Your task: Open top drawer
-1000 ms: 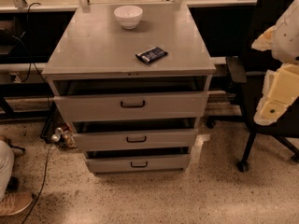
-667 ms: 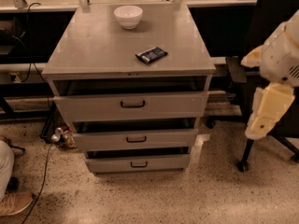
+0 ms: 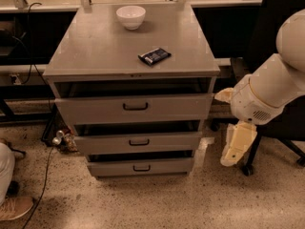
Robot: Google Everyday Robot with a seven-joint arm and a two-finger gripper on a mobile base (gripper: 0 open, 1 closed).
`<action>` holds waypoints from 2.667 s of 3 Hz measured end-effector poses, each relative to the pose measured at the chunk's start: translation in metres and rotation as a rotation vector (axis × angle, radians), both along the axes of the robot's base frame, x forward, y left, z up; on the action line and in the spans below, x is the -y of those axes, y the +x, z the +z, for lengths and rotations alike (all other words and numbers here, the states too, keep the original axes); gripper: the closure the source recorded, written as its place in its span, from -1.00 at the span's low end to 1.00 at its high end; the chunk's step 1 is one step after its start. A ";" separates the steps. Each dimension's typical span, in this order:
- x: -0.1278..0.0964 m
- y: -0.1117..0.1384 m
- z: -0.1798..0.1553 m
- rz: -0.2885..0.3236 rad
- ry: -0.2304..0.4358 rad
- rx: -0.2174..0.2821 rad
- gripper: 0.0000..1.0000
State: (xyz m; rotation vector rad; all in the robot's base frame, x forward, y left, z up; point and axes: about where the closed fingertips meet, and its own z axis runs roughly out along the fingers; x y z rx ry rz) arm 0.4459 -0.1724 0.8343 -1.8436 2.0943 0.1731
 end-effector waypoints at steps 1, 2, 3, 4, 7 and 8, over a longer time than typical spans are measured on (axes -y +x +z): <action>0.000 0.002 -0.003 0.001 0.002 0.002 -1.00; -0.005 0.020 -0.042 0.006 0.023 0.030 -1.00; -0.020 0.051 -0.078 0.016 0.049 0.103 -1.00; -0.023 0.064 -0.074 0.001 0.060 0.153 -1.00; -0.036 0.091 -0.094 0.051 0.071 0.238 -1.00; -0.044 0.121 -0.108 0.065 0.063 0.306 -1.00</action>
Offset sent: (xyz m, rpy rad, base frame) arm 0.0513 0.0100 -0.1050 0.0594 -0.0762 0.0094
